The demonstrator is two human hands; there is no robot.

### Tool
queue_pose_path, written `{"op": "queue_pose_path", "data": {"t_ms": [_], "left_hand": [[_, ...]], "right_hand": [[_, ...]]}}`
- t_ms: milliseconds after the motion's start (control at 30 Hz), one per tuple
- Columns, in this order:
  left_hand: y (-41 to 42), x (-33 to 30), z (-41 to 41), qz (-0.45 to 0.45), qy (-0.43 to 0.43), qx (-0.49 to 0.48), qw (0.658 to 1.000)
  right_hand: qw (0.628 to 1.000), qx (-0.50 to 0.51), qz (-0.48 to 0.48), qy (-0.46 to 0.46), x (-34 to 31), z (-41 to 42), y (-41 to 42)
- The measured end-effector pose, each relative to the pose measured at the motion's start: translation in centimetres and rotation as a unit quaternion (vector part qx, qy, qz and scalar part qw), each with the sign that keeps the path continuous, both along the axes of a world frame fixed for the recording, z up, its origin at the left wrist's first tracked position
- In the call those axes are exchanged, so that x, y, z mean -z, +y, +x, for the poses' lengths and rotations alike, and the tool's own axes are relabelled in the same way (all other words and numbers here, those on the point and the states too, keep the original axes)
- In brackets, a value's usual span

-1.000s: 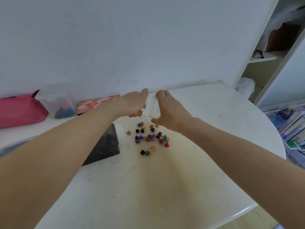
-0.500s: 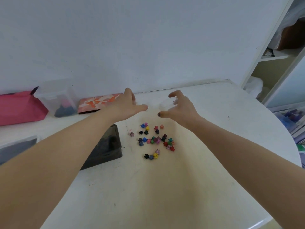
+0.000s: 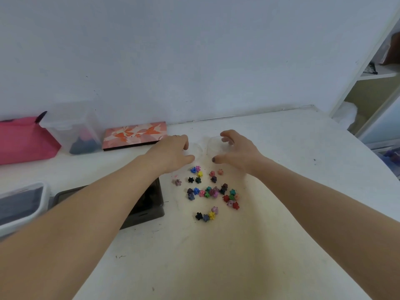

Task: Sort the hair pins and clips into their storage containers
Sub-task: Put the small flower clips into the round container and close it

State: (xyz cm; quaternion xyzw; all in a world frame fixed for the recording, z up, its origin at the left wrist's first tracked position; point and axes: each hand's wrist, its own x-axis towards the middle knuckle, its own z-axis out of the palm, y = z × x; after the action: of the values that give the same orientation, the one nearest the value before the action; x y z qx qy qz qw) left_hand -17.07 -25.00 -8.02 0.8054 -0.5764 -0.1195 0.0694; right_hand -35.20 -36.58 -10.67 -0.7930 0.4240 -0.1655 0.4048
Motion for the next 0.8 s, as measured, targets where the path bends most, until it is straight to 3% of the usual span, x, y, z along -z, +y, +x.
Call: {"op": "queue_pose_path", "data": {"t_ms": [233,400,500,800], "left_hand": [[0.1,0.1,-0.2,0.026,-0.045,0.050,0.997],[0.6,-0.4,-0.4,0.070,-0.084,0.074,0.991],[1.1,-0.4,-0.6,0.072,-0.099,0.080,0.989],[2.4,-1.4,-2.1,-0.003,-0.121,0.121,0.985]], "right_hand": [[0.999,-0.021,-0.031,0.029,-0.1,-0.5,0.3],[0.969,-0.098,-0.171,0.146,-0.6,-1.0,0.9],[0.951,-0.140,-0.188,0.202,-0.5,-1.3,1.1],[0.952,-0.113,-0.240,0.155,-1.2,-2.8,1.7]]}}
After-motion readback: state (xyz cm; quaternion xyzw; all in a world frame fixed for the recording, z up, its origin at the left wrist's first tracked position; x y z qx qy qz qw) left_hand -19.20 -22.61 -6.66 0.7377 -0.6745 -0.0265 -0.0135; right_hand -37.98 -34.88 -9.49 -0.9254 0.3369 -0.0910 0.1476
